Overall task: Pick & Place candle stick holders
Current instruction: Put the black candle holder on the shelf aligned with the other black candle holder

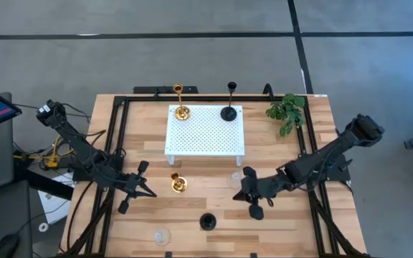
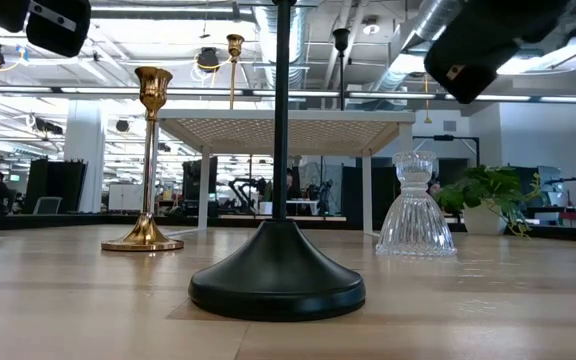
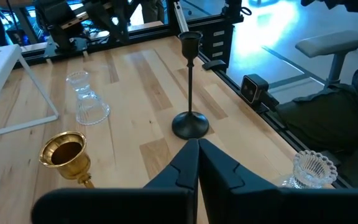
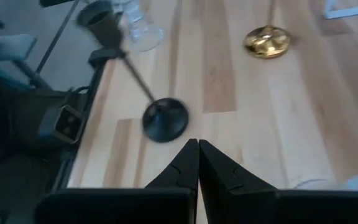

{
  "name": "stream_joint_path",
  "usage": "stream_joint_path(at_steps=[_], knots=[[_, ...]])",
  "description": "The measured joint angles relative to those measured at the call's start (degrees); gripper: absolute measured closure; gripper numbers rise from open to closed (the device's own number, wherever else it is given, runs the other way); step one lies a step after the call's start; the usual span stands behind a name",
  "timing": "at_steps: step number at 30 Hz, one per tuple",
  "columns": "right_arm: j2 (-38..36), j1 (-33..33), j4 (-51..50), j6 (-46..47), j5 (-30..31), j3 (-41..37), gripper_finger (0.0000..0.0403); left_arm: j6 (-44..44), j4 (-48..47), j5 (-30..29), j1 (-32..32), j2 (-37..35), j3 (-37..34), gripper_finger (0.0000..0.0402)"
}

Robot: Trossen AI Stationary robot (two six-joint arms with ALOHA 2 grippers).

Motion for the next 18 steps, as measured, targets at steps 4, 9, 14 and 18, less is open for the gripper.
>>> stream_joint_path(at_steps=[4, 9, 14, 18], knots=[[0.0, -2.8, 0.0, 0.0, 0.1, 0.0, 0.0403, 0.0, 0.2, 0.0, 0.0, 0.0, 0.0, 0.0392], [0.0, -5.4, 0.0, 0.3, -0.2, 0.0, 0.0403, 0.1, 0.4, 0.0, 0.0, 0.0, 0.0, 0.0394], [0.0, -6.2, 0.7, -1.7, -4.7, 0.0, 0.0403, 0.2, 0.5, 0.0, 0.0, 0.0, 0.0, 0.0392], [0.3, -5.8, 2.3, -1.7, -5.0, 0.0, 0.0403, 0.2, 0.9, 0.0, 0.0, 0.0, 0.0, 0.0396]])
